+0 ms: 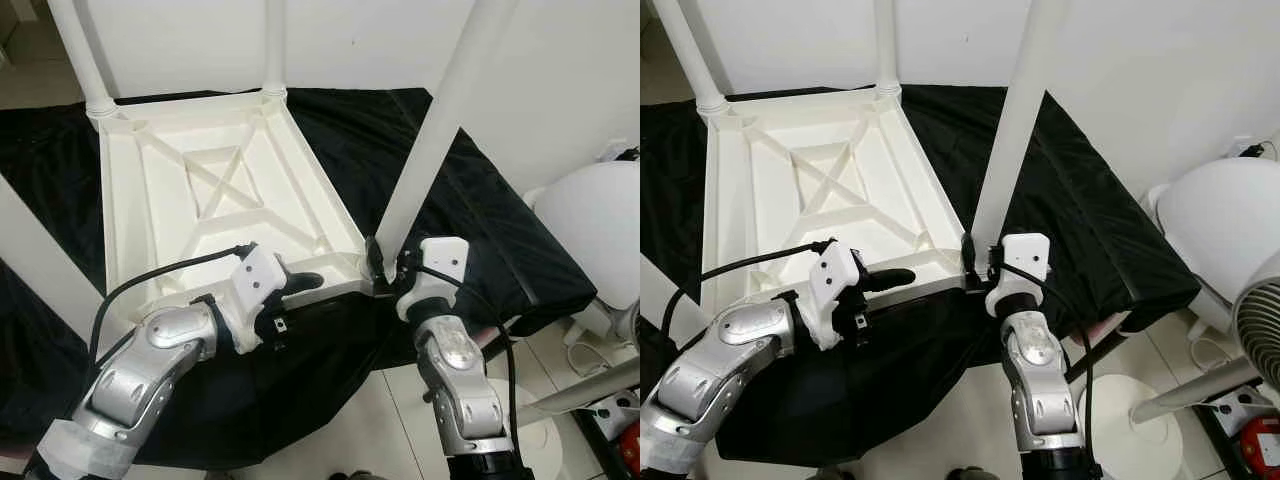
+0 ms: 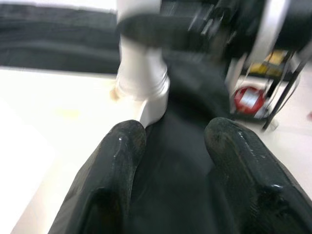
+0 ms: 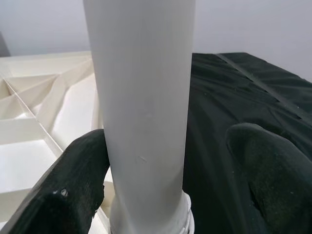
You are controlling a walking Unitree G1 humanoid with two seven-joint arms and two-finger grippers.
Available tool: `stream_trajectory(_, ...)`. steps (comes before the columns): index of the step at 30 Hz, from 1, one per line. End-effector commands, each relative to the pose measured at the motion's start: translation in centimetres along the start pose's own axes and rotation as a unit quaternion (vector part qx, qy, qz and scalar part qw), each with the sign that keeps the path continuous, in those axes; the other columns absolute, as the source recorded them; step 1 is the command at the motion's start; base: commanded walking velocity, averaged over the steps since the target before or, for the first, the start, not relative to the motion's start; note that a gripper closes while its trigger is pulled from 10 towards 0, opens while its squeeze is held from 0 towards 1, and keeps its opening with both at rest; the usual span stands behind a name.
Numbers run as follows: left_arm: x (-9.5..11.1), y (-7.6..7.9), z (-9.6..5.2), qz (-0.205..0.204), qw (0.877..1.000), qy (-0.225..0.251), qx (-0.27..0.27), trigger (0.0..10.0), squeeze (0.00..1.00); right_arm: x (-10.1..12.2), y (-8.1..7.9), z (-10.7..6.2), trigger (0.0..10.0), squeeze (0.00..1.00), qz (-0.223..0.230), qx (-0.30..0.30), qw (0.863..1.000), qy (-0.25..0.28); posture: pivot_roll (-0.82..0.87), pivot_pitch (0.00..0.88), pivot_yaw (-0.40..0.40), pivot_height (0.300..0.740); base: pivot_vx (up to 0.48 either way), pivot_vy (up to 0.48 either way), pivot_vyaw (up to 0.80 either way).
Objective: Building children table
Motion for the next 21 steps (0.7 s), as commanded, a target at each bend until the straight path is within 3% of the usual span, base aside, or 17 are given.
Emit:
stream_trajectory(1,-1.1,-0.1,0.2,0.017,0.999,-0.027,0.008,10.0,0.00,0.7,-0.2,-0.6,10.0,0.00,0.011,0.010,1.000,0.014,0.03,0.108,-0.044,0.740,0.000,0.000,0.00)
stream_trajectory(10,-2.4,1.8,-0.6,0.026,0.997,-0.051,-0.043,10.0,0.00,1.1,-0.9,-1.8,10.0,0.00,0.035,0.020,0.999,0.024,0.02,0.122,-0.043,0.740,0.000,0.000,0.00)
stream_trajectory(13,-3.1,1.6,-0.7,0.038,0.996,-0.067,-0.039,10.0,0.00,1.1,-0.9,-1.8,10.0,0.00,0.036,0.018,0.999,0.025,0.02,0.127,-0.039,0.740,0.000,0.000,0.00)
stream_trajectory(15,-4.2,1.1,-0.7,0.050,0.994,-0.091,-0.031,10.0,0.00,1.2,-0.9,-1.9,10.0,0.00,0.037,0.017,0.999,0.025,0.02,0.128,-0.037,0.740,0.000,0.000,0.00)
stream_trajectory(17,-6.9,-1.1,-1.0,0.082,0.984,-0.156,0.007,10.0,0.00,1.2,-0.7,-2.1,10.0,0.00,0.036,0.012,0.999,0.026,0.01,0.134,-0.031,0.740,0.000,0.000,0.00)
stream_trajectory(21,-7.4,-2.1,-1.1,0.086,0.981,-0.172,0.024,10.0,0.00,1.3,-0.5,-2.1,10.0,0.00,0.036,0.009,0.999,0.027,0.01,0.135,-0.029,0.740,0.000,0.000,0.00)
Point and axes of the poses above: a point about 5 cm out from each wrist's last joint towards the gripper, its own z axis pointing out of the wrist towards the gripper, its own x axis along the axis of the wrist's last joint, y = z × x, the point moved 6 cm from there along z, pointing out of the wrist towards the gripper, and after that the axes turned 13 degrees about z, right-handed, at the moved point
